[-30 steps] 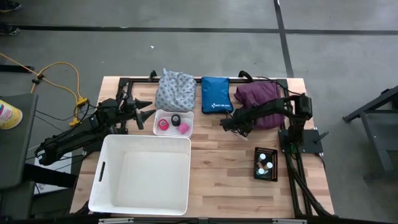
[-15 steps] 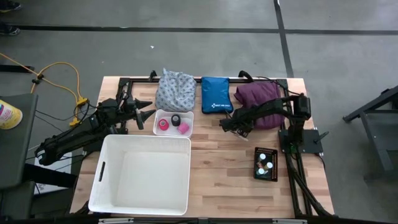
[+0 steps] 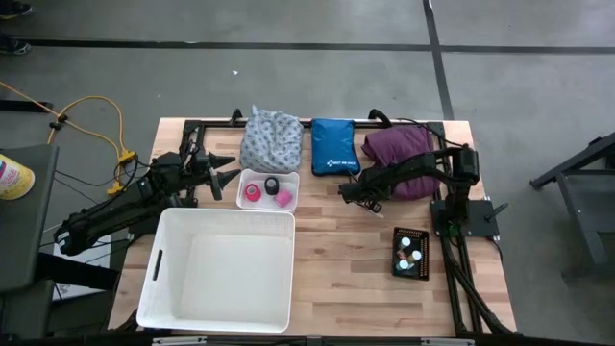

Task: Pick & place medical supplies in basket/bin
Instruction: Put the violet patient gown into the white laundry organizer

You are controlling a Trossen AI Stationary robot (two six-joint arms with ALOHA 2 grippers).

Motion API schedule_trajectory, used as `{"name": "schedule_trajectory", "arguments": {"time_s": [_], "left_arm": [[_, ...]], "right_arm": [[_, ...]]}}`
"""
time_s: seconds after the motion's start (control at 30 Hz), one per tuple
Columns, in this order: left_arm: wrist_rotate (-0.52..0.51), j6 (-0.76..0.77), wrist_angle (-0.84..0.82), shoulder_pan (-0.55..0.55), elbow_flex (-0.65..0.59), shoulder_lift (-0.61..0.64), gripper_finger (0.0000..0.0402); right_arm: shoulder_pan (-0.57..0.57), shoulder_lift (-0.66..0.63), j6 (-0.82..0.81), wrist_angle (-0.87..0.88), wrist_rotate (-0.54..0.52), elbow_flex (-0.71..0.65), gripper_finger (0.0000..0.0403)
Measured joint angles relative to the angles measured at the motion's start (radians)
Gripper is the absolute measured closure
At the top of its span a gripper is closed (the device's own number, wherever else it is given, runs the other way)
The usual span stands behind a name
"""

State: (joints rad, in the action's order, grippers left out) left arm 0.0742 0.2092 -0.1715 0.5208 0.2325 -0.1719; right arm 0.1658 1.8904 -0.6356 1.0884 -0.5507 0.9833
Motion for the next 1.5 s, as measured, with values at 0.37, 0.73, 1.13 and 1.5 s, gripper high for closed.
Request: {"name": "schedule_trajectory", "arguments": {"time_s": [0.37,0.73,1.13,1.5], "left_arm": [[0.000,0.000,0.000,0.000,0.000,0.000,0.0161],[0.000,0.000,0.000,0.000,0.000,0.000,0.0161],[0.000,0.000,0.000,0.000,0.000,0.000,0.0161],[0.000,0.000,0.000,0.000,0.000,0.000,0.0161]], "right_arm": [[0.000,-0.005,-0.045,0.020,-0.002,0.001,0.0396],[-0.002,-0.006,-0.132,0.317,-0.168,0.173,0.0398],[0.011,-0.057,-0.139,0.482,-0.341,0.371,0.0399],[0.038,-0.133,-0.100,0.483,-0.370,0.370,0.0399]]}}
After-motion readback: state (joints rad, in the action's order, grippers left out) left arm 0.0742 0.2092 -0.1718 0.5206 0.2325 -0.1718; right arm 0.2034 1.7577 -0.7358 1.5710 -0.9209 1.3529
